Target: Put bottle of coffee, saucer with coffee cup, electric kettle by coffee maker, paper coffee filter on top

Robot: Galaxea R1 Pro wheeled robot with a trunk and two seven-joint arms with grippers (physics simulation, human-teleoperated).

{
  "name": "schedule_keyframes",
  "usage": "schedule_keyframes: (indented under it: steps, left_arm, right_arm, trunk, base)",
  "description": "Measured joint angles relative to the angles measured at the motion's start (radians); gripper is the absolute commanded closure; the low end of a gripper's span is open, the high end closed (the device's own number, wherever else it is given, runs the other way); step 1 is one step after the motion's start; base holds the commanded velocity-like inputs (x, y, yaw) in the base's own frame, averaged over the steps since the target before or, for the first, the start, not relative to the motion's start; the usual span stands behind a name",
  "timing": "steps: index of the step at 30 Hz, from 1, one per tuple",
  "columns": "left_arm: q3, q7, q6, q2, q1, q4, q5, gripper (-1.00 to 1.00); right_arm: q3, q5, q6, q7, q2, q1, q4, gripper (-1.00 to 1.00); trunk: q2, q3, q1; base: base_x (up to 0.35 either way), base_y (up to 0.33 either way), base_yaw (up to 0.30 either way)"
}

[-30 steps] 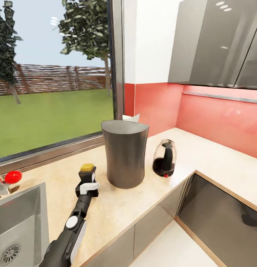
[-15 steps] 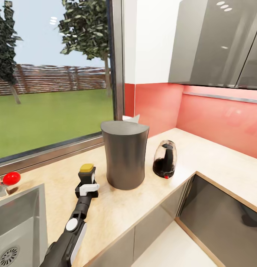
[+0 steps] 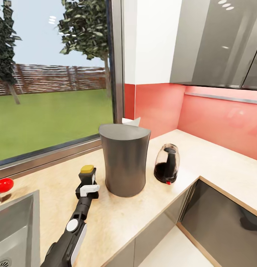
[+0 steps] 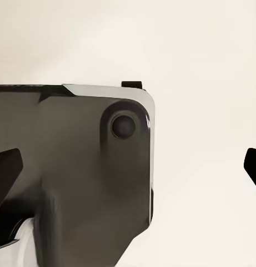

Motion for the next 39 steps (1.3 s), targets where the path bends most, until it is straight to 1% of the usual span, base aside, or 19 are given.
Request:
schedule_keyframes:
  steps: [10,26,27,39]
  left_arm:
    - [0.000,0.000,-0.001,0.000,0.000,0.000,0.000,1.00]
    - [0.001,0.000,-0.002,0.002,0.000,0.000,0.000,1.00]
    - [0.001,0.000,-0.002,0.002,0.000,0.001,0.000,-1.00]
    - [0.004,0.000,-0.004,0.002,-0.005,0.029,-0.001,-1.00]
  right_arm:
    - [0.000,0.000,0.000,0.000,0.000,0.000,0.000,-1.00]
    - [0.000,0.000,0.000,0.000,0.000,0.000,0.001,-1.00]
    - [0.000,0.000,0.000,0.000,0.000,0.000,0.001,-1.00]
    - [0.000,0.000,0.000,0.000,0.000,0.000,0.002,-1.00]
  trunk:
    - [0.000,0.000,0.000]
    - [0.000,0.000,0.000]
    - [0.000,0.000,0.000]
    - [0.000,0.000,0.000]
  base:
    - [0.108,0.000,0.000]
    - [0.005,0.000,0.000]
    - [0.000,0.000,0.000]
    - [0.000,0.000,0.000]
